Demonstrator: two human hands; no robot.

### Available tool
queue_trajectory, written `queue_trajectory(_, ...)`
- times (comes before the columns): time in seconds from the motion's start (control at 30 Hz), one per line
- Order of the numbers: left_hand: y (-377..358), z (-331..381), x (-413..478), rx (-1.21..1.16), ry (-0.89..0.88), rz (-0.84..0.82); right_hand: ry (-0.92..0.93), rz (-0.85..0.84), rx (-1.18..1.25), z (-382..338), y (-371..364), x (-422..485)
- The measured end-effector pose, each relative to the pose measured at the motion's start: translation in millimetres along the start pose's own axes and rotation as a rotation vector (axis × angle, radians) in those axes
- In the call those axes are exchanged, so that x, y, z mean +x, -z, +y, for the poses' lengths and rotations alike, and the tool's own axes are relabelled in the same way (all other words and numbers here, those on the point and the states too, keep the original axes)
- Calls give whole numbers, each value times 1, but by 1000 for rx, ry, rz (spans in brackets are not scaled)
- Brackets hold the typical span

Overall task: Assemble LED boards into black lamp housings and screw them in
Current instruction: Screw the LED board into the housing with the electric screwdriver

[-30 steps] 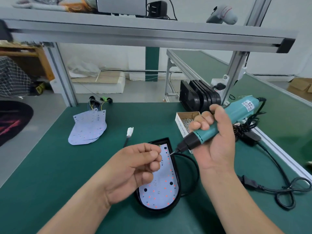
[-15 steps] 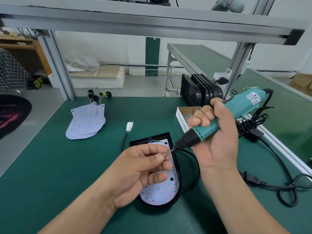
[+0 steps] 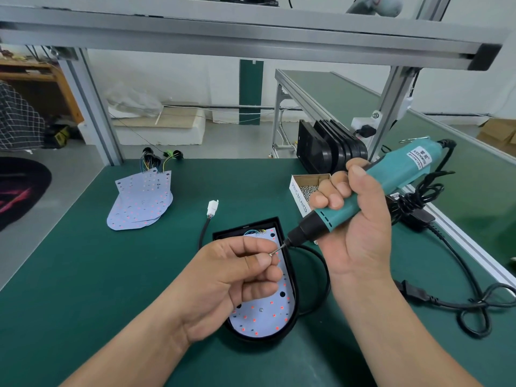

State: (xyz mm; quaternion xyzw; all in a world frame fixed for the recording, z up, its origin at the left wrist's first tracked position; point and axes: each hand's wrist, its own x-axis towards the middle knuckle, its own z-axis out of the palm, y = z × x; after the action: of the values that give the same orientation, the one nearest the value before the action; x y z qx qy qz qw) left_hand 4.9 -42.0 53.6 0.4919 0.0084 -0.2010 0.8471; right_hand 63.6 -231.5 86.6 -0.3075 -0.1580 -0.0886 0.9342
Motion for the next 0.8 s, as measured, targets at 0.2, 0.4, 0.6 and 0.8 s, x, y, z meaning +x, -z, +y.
queue_trajectory(0.2,0,-2,0,71,-45,25,-13,-35,-46,-1,-2,-2)
queue_trajectory(0.4,-1,-3,1,254,-199,138,0,-7,-84,4,-4,-1)
queue_trajectory(0.6,-2,-4,2,274,-241,168,-67,219,55,14,5,3)
queue_trajectory(0.8,0,-7,4,277,-251,184,-69,288,106,16,8,4)
